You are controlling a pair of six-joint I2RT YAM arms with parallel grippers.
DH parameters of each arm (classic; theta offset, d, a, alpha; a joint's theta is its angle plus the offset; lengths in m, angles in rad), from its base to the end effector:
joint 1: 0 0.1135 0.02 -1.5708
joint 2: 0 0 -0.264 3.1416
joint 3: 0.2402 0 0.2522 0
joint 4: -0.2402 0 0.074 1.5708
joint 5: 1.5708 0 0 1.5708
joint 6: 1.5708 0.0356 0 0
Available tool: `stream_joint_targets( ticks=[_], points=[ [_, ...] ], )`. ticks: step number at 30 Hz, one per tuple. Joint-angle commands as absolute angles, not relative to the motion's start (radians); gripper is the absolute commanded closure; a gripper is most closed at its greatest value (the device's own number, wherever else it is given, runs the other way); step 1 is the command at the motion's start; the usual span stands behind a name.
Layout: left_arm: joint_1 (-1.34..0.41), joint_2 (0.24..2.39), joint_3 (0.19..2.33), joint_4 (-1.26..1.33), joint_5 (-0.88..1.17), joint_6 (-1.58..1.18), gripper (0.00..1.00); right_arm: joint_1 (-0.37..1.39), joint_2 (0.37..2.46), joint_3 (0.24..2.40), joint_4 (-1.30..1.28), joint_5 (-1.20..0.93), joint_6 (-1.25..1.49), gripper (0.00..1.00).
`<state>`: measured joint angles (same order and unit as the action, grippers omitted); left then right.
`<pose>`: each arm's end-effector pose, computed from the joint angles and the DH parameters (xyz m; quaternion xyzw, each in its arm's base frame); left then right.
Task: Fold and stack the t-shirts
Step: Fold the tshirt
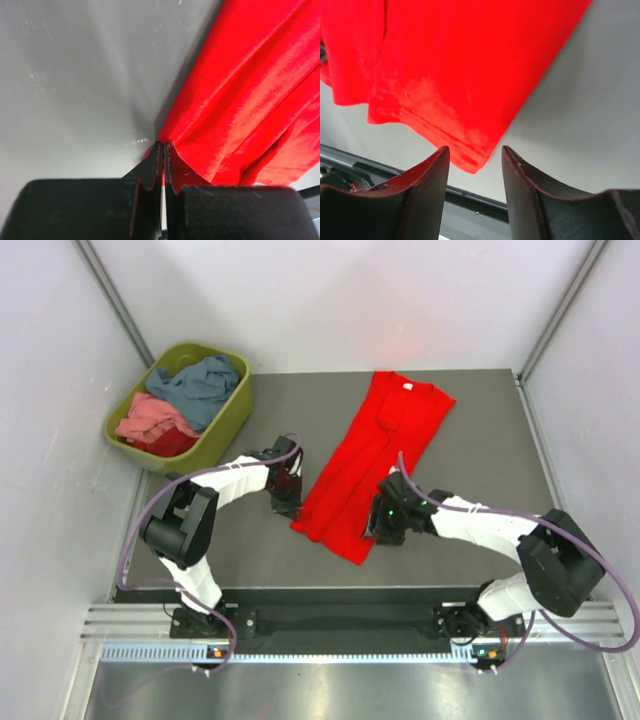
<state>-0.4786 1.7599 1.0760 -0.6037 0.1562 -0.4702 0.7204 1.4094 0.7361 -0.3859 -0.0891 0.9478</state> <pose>0.2885 -0.1559 0.1597 0.0152 0.9869 -0.1330 0.0899 0.1934 0.1739 0.1728 0.0985 0.9615 0.2162 0.1379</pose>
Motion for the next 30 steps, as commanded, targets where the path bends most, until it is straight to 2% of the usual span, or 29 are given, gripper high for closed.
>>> stream_joint_targets(
  ticks=[1,9,22,24,25,28,30],
  points=[
    [-0.48,1.733,1.04,-0.658,0.143,-0.483,1.0,0.817,1.407,0.723,-0.353,-0.003,1.084,0.53],
    [-0.486,1.703,1.014,-0.646,0.15,-0.483,1.0,0.922,1.43,0.761,-0.434,0.117,1.158,0.56],
    [-0.497,1.686,0.982,-0.618,0.155,-0.502,1.0,1.0,1.517,0.767,-0.439,0.127,1.206,0.57],
    [-0.5,1.684,0.979,-0.618,0.153,-0.506,1.0,1.008,1.52,0.765,-0.443,0.129,1.206,0.64],
    [-0.502,1.68,0.977,-0.618,0.152,-0.508,1.0,1.009,1.516,0.762,-0.451,0.135,1.203,0.78],
    [-0.509,1.651,0.965,-0.621,0.14,-0.532,1.0,1.009,1.476,0.758,-0.537,0.175,1.19,1.0],
    [-0.522,1.614,0.945,-0.604,0.15,-0.563,0.98,1.009,1.415,0.729,-0.606,0.215,1.183,1.0]
  ],
)
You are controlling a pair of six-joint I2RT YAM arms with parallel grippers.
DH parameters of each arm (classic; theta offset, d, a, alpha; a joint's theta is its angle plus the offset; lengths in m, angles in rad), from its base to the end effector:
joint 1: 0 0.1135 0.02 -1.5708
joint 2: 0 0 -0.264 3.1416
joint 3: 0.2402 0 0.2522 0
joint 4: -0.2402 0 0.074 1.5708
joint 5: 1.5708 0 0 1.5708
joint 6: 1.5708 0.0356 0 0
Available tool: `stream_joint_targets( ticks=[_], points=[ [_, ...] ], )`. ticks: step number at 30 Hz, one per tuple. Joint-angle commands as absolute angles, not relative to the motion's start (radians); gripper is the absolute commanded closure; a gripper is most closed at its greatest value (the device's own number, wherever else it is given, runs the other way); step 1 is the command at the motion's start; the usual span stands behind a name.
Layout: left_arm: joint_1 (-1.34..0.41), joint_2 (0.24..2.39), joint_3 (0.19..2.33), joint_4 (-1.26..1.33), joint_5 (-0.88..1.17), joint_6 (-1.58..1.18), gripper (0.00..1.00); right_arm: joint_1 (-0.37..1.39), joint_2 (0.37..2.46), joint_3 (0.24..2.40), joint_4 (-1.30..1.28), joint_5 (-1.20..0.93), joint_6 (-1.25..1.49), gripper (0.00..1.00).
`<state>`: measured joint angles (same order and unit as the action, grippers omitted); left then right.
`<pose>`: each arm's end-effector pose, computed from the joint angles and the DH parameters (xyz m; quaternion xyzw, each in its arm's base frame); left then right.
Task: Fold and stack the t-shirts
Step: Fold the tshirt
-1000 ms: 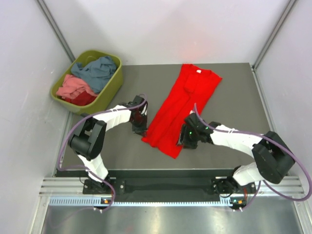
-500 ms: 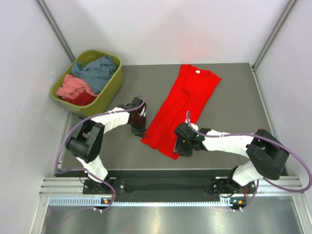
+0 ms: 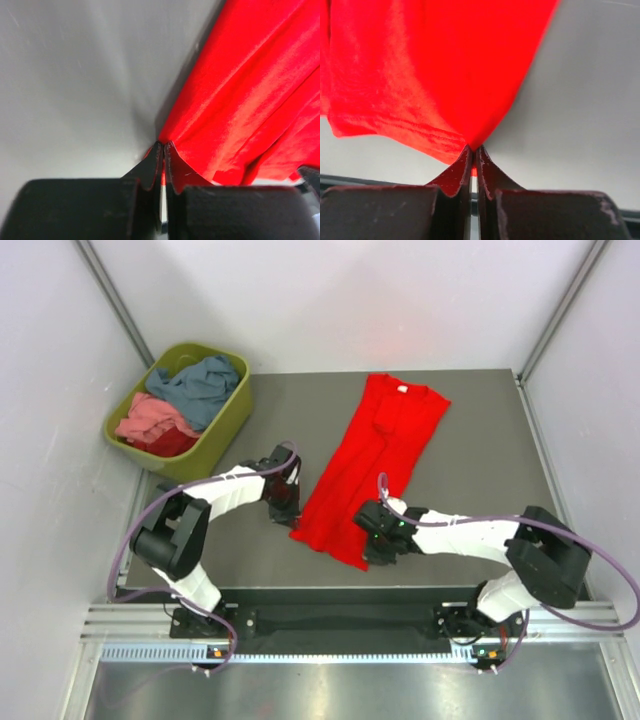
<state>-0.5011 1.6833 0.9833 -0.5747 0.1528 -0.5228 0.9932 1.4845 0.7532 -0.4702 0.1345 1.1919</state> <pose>0.2671 -0.1525 0.1595 0.0006 0.9862 -0.1379 0.0912 0.1455 0.2144 0.1557 0.1096 0.9747 0.1322 0.1430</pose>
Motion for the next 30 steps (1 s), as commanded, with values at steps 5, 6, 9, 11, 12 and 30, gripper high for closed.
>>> stream_joint_targets(
  ticks=[5,6,9,11,12,30],
  points=[
    [-0.58,1.517,0.862,-0.502,0.299,-0.665,0.71,1.009,1.275,0.646,-0.714,0.236,1.18,1.0],
    [-0.592,1.476,0.838,-0.477,0.313,-0.682,0.68,1.008,1.235,0.625,-0.73,0.238,1.181,1.0],
    [-0.643,1.415,0.815,-0.476,0.295,-0.715,0.63,1.008,1.155,0.592,-0.787,0.239,1.187,1.0],
    [-0.673,1.407,0.811,-0.488,0.282,-0.722,0.62,1.008,1.12,0.581,-0.814,0.238,1.19,1.0],
    [-0.684,1.41,0.807,-0.488,0.278,-0.723,0.62,1.008,1.083,0.574,-0.819,0.236,1.189,1.0],
    [-0.815,1.503,0.752,-0.423,0.201,-0.788,0.69,1.008,1.02,0.558,-0.816,0.209,1.173,0.99]
  ],
)
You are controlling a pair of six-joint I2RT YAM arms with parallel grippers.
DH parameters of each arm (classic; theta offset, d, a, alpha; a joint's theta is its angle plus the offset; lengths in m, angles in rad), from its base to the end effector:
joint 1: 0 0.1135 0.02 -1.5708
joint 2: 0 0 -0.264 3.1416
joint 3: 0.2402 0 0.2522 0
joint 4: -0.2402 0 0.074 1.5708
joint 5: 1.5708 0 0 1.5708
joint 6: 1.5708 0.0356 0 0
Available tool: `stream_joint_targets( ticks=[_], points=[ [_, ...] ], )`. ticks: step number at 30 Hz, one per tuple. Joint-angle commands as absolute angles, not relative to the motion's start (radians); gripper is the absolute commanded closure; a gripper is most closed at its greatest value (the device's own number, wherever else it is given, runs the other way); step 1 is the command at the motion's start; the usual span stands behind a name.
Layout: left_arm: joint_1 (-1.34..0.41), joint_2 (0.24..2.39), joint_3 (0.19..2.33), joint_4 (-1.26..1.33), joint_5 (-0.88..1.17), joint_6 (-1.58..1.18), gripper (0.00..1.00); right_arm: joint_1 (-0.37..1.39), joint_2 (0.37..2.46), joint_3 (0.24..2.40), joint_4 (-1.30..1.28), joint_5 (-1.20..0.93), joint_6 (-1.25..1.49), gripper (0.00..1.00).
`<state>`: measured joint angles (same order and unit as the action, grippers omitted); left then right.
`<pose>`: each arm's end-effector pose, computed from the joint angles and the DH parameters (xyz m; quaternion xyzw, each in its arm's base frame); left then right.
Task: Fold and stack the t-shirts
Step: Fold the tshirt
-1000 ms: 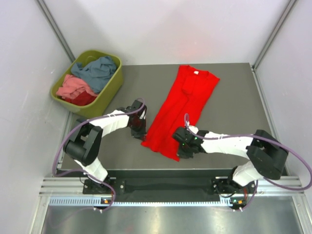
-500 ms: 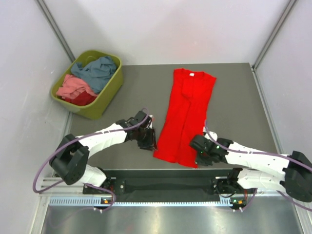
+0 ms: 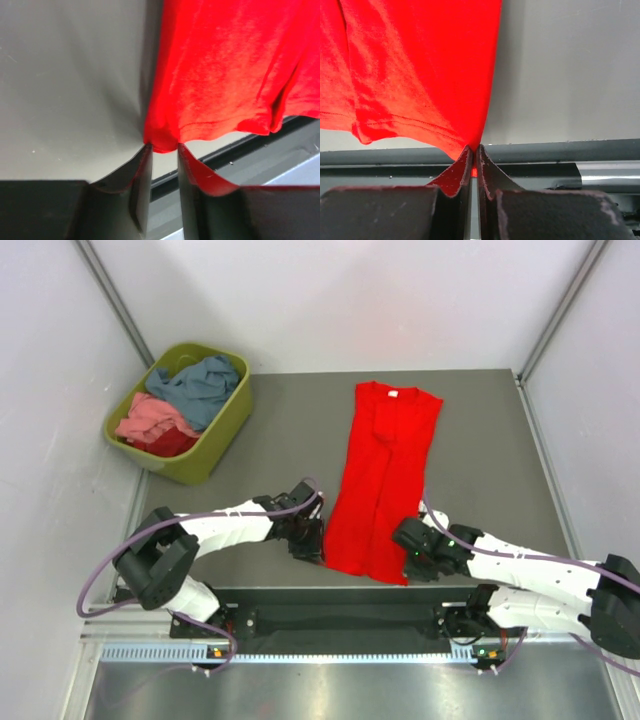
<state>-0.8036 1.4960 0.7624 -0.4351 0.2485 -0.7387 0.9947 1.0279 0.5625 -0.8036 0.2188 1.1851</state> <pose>0.1775 -0.1967 0.1575 0.0563 0.9710 -0.2252 0.0575 0.0946 0.1314 0.1794 0.1098 0.9767 0.0825 0.1648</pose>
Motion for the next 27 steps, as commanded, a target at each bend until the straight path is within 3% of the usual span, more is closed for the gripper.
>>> stream_joint_targets(
  ticks=[1,3,5,10,16,19,20,23,27],
  points=[
    [-0.816,1.505,0.752,-0.426,0.201,-0.787,0.72,1.008,1.019,0.557,-0.812,0.206,1.172,1.0],
    [-0.819,1.506,0.75,-0.423,0.202,-0.788,0.79,1.008,1.017,0.552,-0.81,0.203,1.17,1.0],
    [-0.824,1.509,0.753,-0.434,0.186,-0.788,0.79,1.008,1.008,0.546,-0.808,0.206,1.164,1.0],
    [-0.828,1.496,0.752,-0.436,0.163,-0.787,0.64,1.008,0.979,0.532,-0.804,0.198,1.167,1.0],
    [-0.828,1.514,0.773,-0.434,0.159,-0.753,0.61,1.008,0.968,0.522,-0.792,0.198,1.161,1.0],
    [-0.83,1.534,0.761,-0.4,0.205,-0.759,0.66,1.008,0.963,0.515,-0.779,0.196,1.163,1.0],
    [-0.83,1.534,0.75,-0.397,0.218,-0.762,0.78,1.008,0.963,0.517,-0.779,0.196,1.163,1.0],
    [-0.841,1.511,0.738,-0.4,0.225,-0.794,1.0,1.006,0.954,0.525,-0.787,0.193,1.166,1.0],
    [-0.893,1.447,0.768,-0.422,0.219,-0.85,1.0,1.008,0.942,0.555,-0.817,0.209,1.149,1.0]
  ],
)
